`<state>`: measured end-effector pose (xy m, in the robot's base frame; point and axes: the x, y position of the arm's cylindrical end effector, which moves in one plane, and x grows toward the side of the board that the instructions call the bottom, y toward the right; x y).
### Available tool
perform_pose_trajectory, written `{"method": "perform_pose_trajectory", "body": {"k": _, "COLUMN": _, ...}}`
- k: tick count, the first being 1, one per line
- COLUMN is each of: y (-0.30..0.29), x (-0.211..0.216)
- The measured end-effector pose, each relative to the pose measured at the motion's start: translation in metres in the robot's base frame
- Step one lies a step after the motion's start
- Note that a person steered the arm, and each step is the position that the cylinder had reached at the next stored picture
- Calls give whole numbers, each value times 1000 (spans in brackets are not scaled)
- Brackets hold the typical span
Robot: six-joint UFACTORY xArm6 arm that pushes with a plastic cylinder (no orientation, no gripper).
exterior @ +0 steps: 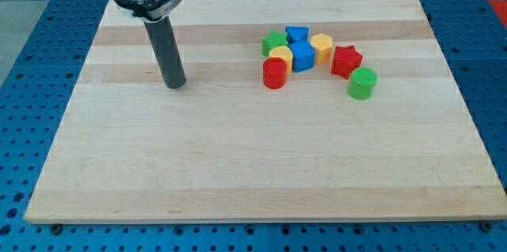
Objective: Move your arm to the center of the board
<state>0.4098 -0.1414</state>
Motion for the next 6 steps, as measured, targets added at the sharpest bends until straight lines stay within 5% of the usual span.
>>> {"method": "perform_pose_trajectory", "body": {"k": 4, "y": 29, "x": 63}}
{"method": "perform_pose_trajectory", "body": {"k": 6, "y": 125, "x": 63}}
